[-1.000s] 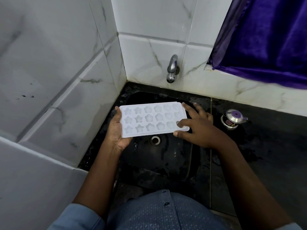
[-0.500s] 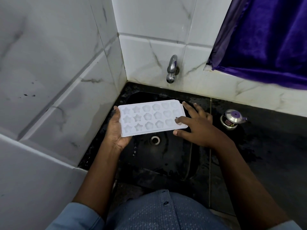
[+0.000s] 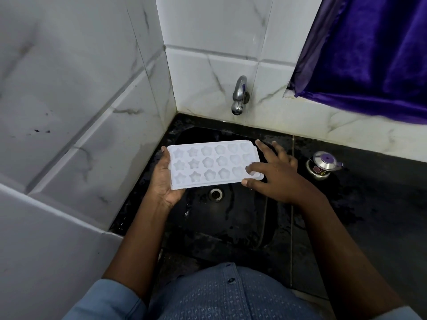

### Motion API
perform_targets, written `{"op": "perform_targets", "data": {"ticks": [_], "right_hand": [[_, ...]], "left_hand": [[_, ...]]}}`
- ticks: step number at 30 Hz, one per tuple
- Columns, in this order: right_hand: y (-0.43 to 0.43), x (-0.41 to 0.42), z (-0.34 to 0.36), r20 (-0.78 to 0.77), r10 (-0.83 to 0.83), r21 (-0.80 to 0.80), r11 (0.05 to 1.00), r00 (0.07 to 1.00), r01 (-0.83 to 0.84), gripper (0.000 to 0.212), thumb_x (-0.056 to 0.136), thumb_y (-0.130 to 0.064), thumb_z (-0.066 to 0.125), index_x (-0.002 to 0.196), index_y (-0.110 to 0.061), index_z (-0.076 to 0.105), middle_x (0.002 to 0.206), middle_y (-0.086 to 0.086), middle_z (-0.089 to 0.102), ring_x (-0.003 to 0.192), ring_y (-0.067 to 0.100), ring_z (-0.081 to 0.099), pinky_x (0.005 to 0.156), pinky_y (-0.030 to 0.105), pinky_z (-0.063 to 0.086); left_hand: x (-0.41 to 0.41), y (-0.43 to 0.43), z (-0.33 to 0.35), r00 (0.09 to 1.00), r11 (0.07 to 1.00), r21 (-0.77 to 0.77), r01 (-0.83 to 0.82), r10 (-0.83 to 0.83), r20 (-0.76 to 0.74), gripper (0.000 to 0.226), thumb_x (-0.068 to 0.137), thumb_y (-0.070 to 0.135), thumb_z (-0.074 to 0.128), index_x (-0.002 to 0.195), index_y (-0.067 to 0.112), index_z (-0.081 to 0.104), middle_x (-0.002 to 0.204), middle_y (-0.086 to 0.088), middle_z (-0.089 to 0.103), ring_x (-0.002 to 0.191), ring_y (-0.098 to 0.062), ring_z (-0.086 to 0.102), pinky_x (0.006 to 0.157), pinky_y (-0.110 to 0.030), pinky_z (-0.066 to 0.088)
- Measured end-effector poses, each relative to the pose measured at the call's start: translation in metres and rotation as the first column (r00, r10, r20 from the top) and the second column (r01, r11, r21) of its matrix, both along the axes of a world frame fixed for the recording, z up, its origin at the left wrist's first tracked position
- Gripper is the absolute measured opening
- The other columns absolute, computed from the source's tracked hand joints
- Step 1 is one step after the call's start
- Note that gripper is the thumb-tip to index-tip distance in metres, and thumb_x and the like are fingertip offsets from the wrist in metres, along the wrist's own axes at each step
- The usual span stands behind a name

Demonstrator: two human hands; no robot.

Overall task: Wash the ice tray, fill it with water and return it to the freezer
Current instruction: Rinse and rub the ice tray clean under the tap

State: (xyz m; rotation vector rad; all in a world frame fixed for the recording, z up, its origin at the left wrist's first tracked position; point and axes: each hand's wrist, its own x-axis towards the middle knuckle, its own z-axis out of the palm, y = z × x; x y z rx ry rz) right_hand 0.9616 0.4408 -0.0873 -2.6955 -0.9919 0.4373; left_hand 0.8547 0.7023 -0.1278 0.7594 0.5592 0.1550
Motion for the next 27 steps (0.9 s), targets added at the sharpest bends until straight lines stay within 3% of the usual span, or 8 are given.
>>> {"op": "perform_targets", "data": {"ticks": [7, 12, 23, 27], "right_hand": [[-0.003, 0.000, 0.000, 0.012, -0.043, -0.031, 0.999, 0.999, 0.043, 0.041, 0.094, -0.071, 0.053, 0.123, -0.046, 0.067, 0.175, -0.009, -0.007, 0.159, 0.025, -0.018, 0.121, 0.058, -0.001], [-0.002, -0.004, -0.006, -0.011, -0.003, -0.036, 0.999, 1.000, 0.003, 0.039, 0.093, -0.071, 0.055, 0.117, -0.043, 0.068, 0.175, -0.009, -0.008, 0.158, 0.025, -0.021, 0.121, 0.057, -0.002], [-0.006, -0.002, -0.011, 0.014, -0.033, -0.063, 0.997, 0.999, 0.034, 0.046, 0.093, -0.074, 0.051, 0.130, -0.049, 0.063, 0.175, -0.008, -0.009, 0.158, 0.027, -0.021, 0.121, 0.058, -0.002], [-0.004, -0.003, -0.009, 0.024, -0.023, -0.043, 0.999, 0.999, 0.024, 0.042, 0.094, -0.073, 0.051, 0.119, -0.043, 0.067, 0.175, -0.007, -0.004, 0.158, 0.026, -0.019, 0.121, 0.056, -0.003]], "left_hand": [[-0.002, 0.000, -0.003, 1.000, 1.000, 0.018, 0.020, -0.020, 0.021, 0.070, 0.109, 0.063, 0.027, 0.132, 0.009, 0.065, 0.124, -0.015, 0.076, 0.109, -0.031, 0.076, 0.077, -0.047, 0.065], [-0.004, -0.001, -0.009, 0.999, 0.999, 0.020, 0.032, -0.033, 0.017, 0.075, 0.106, 0.068, 0.028, 0.140, 0.009, 0.061, 0.132, -0.017, 0.072, 0.116, -0.033, 0.073, 0.082, -0.050, 0.065], [-0.002, 0.000, -0.013, 0.999, 0.999, 0.017, 0.031, -0.031, 0.008, 0.074, 0.106, 0.067, 0.029, 0.138, 0.009, 0.062, 0.129, -0.017, 0.074, 0.112, -0.033, 0.075, 0.076, -0.047, 0.065], [0.000, 0.001, -0.014, 0.999, 0.999, 0.013, 0.046, -0.046, 0.016, 0.076, 0.106, 0.068, 0.028, 0.141, 0.009, 0.060, 0.134, -0.018, 0.071, 0.116, -0.034, 0.073, 0.080, -0.049, 0.065]]}}
